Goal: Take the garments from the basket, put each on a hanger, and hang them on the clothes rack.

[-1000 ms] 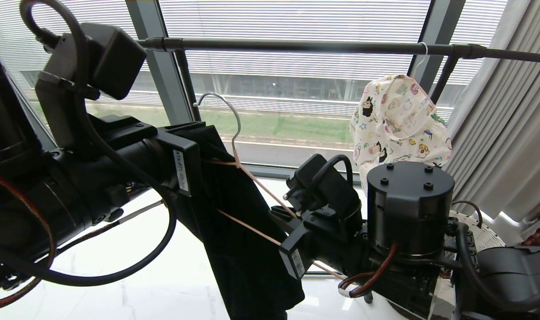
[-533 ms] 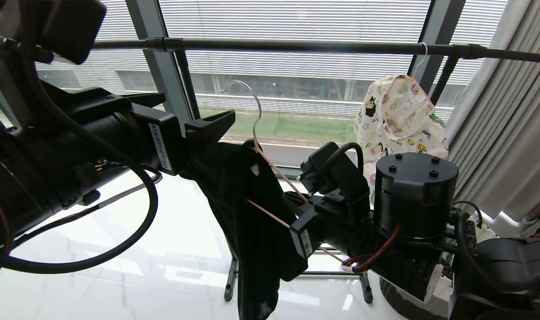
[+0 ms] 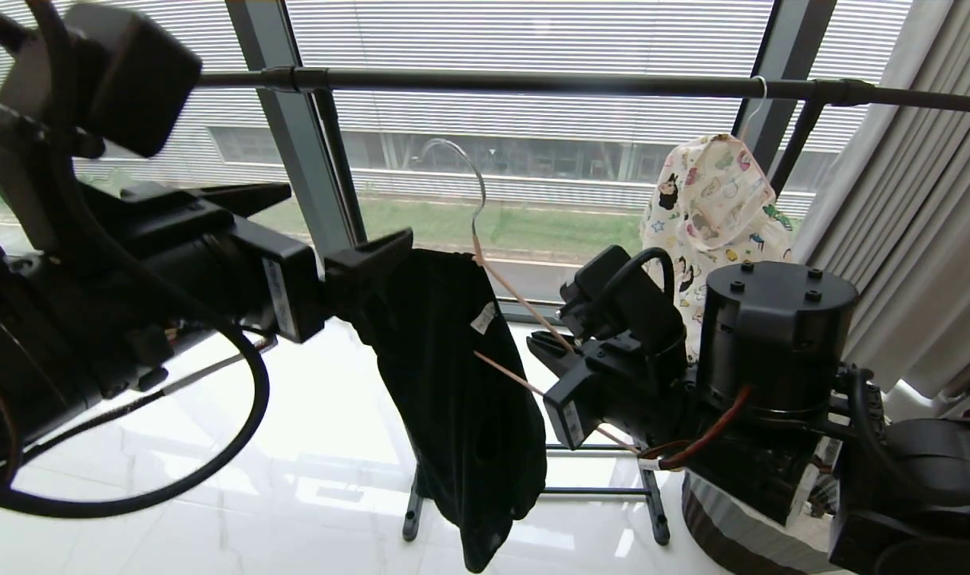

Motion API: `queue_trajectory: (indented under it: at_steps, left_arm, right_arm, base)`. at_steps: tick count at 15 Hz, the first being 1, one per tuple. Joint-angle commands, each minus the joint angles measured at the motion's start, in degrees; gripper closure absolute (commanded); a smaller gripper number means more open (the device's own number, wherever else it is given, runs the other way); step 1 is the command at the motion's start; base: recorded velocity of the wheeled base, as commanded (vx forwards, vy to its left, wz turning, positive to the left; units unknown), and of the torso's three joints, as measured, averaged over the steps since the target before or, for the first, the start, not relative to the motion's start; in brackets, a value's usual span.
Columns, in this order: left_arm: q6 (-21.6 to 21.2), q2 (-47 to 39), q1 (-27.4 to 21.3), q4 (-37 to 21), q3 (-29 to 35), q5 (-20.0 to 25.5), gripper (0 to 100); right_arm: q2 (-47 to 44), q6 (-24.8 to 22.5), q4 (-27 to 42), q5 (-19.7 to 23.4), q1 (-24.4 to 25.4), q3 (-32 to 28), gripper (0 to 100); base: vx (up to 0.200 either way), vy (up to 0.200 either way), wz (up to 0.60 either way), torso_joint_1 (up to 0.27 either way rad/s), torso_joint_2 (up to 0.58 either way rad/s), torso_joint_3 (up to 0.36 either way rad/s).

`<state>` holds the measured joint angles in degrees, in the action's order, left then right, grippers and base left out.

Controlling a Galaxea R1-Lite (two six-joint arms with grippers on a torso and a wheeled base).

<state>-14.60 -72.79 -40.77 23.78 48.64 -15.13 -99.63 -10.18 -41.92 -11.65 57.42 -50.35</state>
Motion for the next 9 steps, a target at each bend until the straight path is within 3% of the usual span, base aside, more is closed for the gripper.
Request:
queue_trajectory:
  at_steps: [1, 2, 3, 4, 9]
  left_arm:
    - [-5.26, 4.85, 0.16, 0.03, -7.77, 8.54, 0]
    - [-10.62, 7.05, 1.74, 0.03, -12.34, 16.89, 0]
    - [-16.16, 7.66, 3.32, 0.12, -15.42, 19.87, 0]
    - [-18.79, 8.19, 3.68, 0.12, -17.26, 22.51, 0]
    - [-18.71, 7.93, 3.76, 0.12, -20.34, 36.93, 0]
  right_arm:
    - [4.18, -2.65, 0.00, 2.51, -1.87, 4.64, 100]
    - [7.08, -4.85, 0.00, 6.91, -2.66, 8.77, 100]
    - [9.19, -7.49, 0.00, 9.54, -3.01, 11.85, 100]
    - [10.78, -9.33, 0.09, 11.30, -3.01, 13.87, 100]
    - [13.76, -16.98, 0.44, 17.81, -0.11, 18.62, 100]
  base:
    - [0.000, 0.000, 0.00, 0.000, 0.00, 0.000]
    - [0.000, 0.000, 0.00, 0.000, 0.00, 0.000]
    - [0.000, 0.000, 0.00, 0.000, 0.00, 0.000]
    - [0.000, 0.000, 0.00, 0.000, 0.00, 0.000]
    - [0.000, 0.000, 0.00, 0.000, 0.00, 0.000]
